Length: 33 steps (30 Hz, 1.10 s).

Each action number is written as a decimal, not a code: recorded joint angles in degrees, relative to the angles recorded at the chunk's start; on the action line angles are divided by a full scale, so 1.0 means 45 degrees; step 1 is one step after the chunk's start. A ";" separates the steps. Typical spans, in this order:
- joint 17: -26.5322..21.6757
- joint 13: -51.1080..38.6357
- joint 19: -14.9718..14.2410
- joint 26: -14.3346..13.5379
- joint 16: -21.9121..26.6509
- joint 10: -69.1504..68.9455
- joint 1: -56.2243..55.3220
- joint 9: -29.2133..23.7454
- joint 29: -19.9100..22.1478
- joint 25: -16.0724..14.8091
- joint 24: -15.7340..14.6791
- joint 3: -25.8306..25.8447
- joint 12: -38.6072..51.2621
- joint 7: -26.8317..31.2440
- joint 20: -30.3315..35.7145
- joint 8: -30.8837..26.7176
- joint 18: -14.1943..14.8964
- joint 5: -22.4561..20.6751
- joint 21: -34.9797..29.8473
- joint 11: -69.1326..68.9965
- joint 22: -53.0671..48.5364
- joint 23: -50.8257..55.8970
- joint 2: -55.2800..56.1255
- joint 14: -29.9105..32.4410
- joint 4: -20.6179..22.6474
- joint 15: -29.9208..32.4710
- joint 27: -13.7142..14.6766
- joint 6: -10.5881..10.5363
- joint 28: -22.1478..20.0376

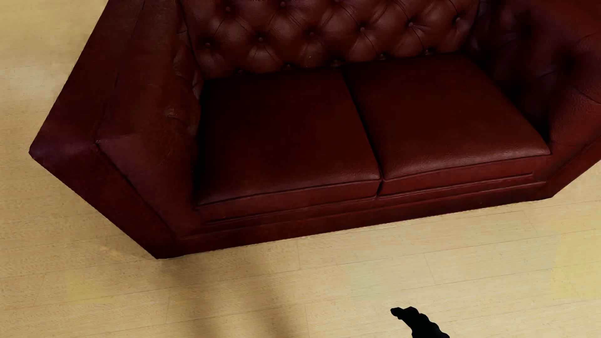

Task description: Move towards the leather sofa

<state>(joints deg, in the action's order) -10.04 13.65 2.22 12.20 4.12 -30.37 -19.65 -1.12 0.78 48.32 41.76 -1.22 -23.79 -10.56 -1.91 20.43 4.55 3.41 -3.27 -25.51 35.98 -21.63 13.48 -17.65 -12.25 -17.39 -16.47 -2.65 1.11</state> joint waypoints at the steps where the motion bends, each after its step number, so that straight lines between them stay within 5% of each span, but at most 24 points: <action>1: 0.0091 -0.0039 0.0038 -0.0070 0.0031 -0.0121 -0.0086 -0.0016 -0.0317 0.0207 0.0015 0.0021 -0.0001 0.0186 -0.0009 0.0182 0.0051 0.0062 -0.0307 -0.0090 -0.0265 -0.0131 -0.0037 0.0020 0.0054 -0.0089 0.0055 -0.0004 -0.0139; 7: 0.0837 -0.0386 0.0184 -0.0091 -0.0117 -0.0361 -0.0340 -0.0106 -0.1210 0.1258 -0.0301 0.0125 -0.0105 0.1047 -0.0296 0.1005 0.0105 0.0269 -0.1563 -0.0250 -0.1007 -0.0735 -0.0263 -0.0020 0.0362 -0.0332 0.0094 -0.0148 -0.0551; 11: 0.0801 -0.0646 0.0263 0.0081 -0.0379 -0.0142 -0.0378 -0.0186 -0.1475 0.1349 -0.0875 0.0145 -0.0225 0.1239 -0.0709 0.1218 0.0106 0.0421 -0.2248 -0.0356 -0.0758 -0.0784 -0.0167 0.0035 0.0547 -0.0342 0.0250 -0.0204 -0.0546; 26: -0.0134 -0.0736 0.0331 -0.0118 -0.0398 0.0651 -0.0590 -0.0261 -0.1558 0.1149 -0.0704 -0.0008 -0.0130 0.1554 -0.0679 0.1646 0.0177 0.0625 -0.2731 -0.0123 -0.0781 -0.1260 0.0131 0.0589 0.0890 -0.0120 -0.0092 0.0047 -0.0586; 33: -0.0119 -0.1103 0.0405 -0.0018 -0.0167 0.0708 -0.0682 -0.0185 -0.1435 0.0514 -0.0669 0.0004 -0.0140 0.1725 -0.0532 0.1827 0.0259 0.0564 -0.3060 -0.0029 -0.0652 -0.1752 0.0113 0.0668 0.0884 -0.0127 -0.0131 0.0161 -0.0500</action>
<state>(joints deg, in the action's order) -10.58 8.69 4.04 12.12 3.37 -27.19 -22.73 -1.95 -5.68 50.63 38.74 -1.21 -24.42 -2.80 -4.30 28.65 5.72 5.95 -17.03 -25.64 33.04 -29.52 13.99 -14.64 -8.28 -17.96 -17.06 -1.92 -1.13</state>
